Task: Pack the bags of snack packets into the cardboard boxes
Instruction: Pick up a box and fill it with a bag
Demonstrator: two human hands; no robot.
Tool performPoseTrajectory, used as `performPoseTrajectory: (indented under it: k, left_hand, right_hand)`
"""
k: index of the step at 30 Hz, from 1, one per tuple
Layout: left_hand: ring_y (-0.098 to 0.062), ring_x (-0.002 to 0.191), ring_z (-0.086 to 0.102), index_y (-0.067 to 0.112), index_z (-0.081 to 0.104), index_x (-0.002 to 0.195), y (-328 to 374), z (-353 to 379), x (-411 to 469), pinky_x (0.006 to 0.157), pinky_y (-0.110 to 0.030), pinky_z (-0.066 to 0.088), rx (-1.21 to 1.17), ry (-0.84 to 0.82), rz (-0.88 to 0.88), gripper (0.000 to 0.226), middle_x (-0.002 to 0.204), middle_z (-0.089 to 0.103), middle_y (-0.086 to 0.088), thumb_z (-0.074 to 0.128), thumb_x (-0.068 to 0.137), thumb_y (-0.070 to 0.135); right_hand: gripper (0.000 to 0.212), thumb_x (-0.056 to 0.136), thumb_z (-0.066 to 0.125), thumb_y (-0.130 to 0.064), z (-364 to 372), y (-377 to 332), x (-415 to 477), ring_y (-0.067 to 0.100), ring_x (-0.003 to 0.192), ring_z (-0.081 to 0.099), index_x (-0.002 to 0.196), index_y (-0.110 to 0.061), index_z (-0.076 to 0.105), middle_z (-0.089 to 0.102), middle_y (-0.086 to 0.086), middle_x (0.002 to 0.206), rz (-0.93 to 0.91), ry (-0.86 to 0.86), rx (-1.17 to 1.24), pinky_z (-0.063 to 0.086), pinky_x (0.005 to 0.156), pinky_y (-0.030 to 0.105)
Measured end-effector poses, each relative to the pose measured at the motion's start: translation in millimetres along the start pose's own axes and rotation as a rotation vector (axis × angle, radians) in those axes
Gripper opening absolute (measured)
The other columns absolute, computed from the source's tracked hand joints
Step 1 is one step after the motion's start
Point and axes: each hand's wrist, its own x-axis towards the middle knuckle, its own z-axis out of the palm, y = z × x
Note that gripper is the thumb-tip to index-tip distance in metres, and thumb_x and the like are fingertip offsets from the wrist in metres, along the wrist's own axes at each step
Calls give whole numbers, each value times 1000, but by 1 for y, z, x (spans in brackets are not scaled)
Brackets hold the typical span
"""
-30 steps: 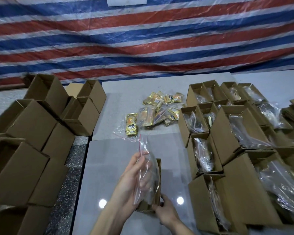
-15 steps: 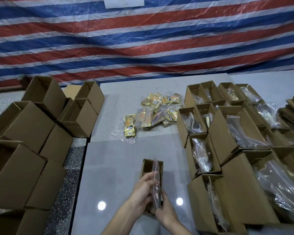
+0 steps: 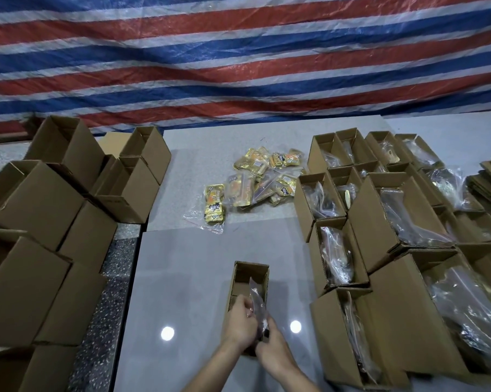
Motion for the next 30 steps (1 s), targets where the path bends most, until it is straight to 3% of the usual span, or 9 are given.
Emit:
performPoseTrajectory:
  k: [2, 6, 9, 12, 15, 19, 23, 26, 30]
  left_hand:
    - [-21, 87, 60, 12, 44, 106, -3, 5, 1, 72, -29, 46, 93, 7, 4, 18, 98, 62, -3, 51, 90, 7]
    - [-29, 98, 64, 16, 33, 108, -7, 10, 2, 83, -35, 50, 217, 29, -39, 31, 110, 63, -10, 57, 91, 24]
    - [-28, 101, 64, 13, 41, 115, -6, 10, 5, 88, -35, 51, 266, 11, -25, 29, 111, 63, -9, 56, 91, 22]
    - [-21, 90, 62, 11, 50, 104, -3, 11, 6, 84, -34, 52, 180, 18, 40, 14, 103, 64, -6, 51, 91, 7]
    - [-20, 82, 58, 10, 44, 97, 5, 11, 4, 74, -35, 51, 73, 59, 39, 18, 95, 61, -7, 44, 86, -5]
    - [-15, 79, 52, 14, 42, 95, 28, 10, -8, 61, -26, 36, 38, 155, 171, 15, 88, 52, 1, 46, 87, 2]
    - [-17, 73, 51, 19, 47, 91, 42, 12, -16, 62, -23, 37, -69, 72, 215, 22, 82, 54, 1, 36, 87, -1]
    - [-14, 82, 50, 14, 49, 93, 35, 11, -9, 65, -19, 36, -34, 108, 173, 26, 96, 53, -4, 37, 85, -8]
    - [-11, 78, 46, 12, 47, 94, 16, 14, 1, 70, -21, 40, 104, 113, 150, 21, 101, 47, -3, 43, 85, -6]
  right_hand:
    - [80, 78, 57, -10, 1, -3, -3, 10, 112, 63, 150, -33, 32, 65, -11, 123, 6, 6, -4, 53, 97, 27]
    - [68, 81, 59, -10, 1, -5, -4, 4, 105, 64, 136, -46, 38, 67, -20, 111, -2, 24, 8, 55, 88, 21]
    - [68, 84, 55, -7, 0, -6, -4, 3, 106, 61, 142, -39, 40, 62, -25, 107, 24, 18, -12, 51, 87, 14]
    - [65, 85, 51, -7, -1, -7, -5, -4, 99, 56, 142, -36, 40, 58, -28, 104, 27, 24, -50, 42, 77, 2]
    - [62, 88, 49, -1, -2, -7, -3, 2, 103, 57, 142, -30, 40, 59, -21, 110, 10, 7, -93, 44, 82, 8]
    - [35, 101, 52, -8, -2, -1, -1, 13, 99, 64, 132, -23, 49, 66, -1, 113, -169, 56, -96, 55, 62, 21]
    - [29, 104, 45, -12, -3, 0, -2, 16, 91, 61, 132, -10, 51, 66, 11, 112, -165, 45, -33, 52, 68, 26]
    - [39, 94, 59, -7, 3, 1, 3, 1, 89, 64, 131, -19, 51, 67, 0, 117, -65, 116, 196, 50, 66, 14]
    - [24, 105, 43, -13, 3, -10, -6, 11, 97, 63, 127, -15, 54, 65, 11, 122, -108, 114, 35, 57, 71, 21]
